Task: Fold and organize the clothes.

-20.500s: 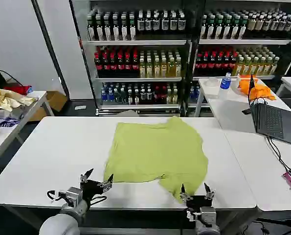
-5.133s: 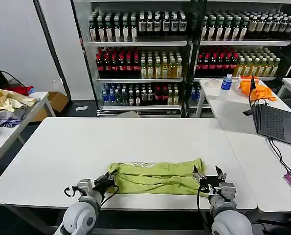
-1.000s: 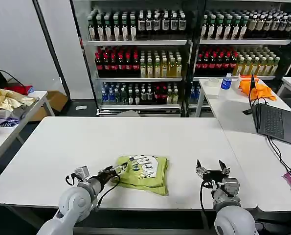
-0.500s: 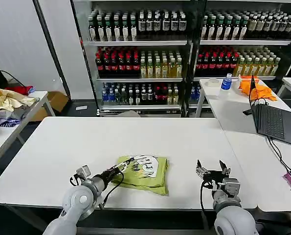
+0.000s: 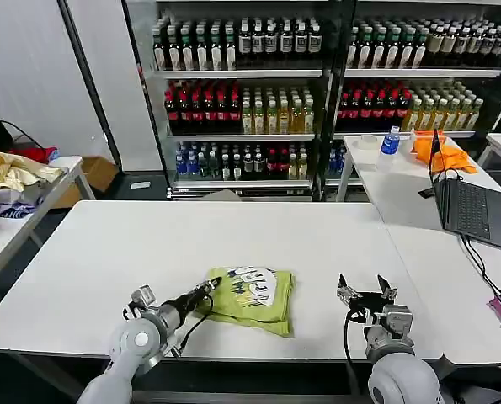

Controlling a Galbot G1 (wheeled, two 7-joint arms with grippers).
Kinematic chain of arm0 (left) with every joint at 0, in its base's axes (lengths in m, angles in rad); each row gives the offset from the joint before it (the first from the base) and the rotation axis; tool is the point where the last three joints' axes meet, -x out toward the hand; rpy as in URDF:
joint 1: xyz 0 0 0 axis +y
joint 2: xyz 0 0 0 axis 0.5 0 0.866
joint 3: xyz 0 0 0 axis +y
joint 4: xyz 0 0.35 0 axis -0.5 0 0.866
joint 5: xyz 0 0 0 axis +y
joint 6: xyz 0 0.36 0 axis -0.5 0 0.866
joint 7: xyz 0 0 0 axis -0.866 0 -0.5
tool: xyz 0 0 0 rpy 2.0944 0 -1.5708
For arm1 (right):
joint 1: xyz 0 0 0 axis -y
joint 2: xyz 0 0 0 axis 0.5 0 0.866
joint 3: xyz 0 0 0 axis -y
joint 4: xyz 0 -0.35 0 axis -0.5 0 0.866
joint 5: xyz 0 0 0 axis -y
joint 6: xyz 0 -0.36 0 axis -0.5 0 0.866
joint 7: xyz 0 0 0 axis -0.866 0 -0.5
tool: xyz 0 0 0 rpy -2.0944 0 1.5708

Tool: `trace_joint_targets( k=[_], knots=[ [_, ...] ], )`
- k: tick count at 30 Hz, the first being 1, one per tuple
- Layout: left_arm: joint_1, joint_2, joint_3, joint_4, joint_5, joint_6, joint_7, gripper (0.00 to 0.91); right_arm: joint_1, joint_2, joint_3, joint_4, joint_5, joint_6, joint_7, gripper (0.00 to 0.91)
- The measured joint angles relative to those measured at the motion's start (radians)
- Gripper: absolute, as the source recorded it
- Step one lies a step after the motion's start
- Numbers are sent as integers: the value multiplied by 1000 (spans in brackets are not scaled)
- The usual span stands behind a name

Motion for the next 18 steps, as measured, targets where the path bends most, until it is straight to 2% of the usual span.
trace_joint_targets(
  k=[10, 18],
  knots=[
    [16, -28, -38, -6, -51, 7, -1, 30, -4, -6, 6, 7, 4, -3, 2, 907],
    [15, -4, -121, -40, -85, 6, -15, 20, -2, -12, 11, 12, 11, -3, 5, 907]
  ],
)
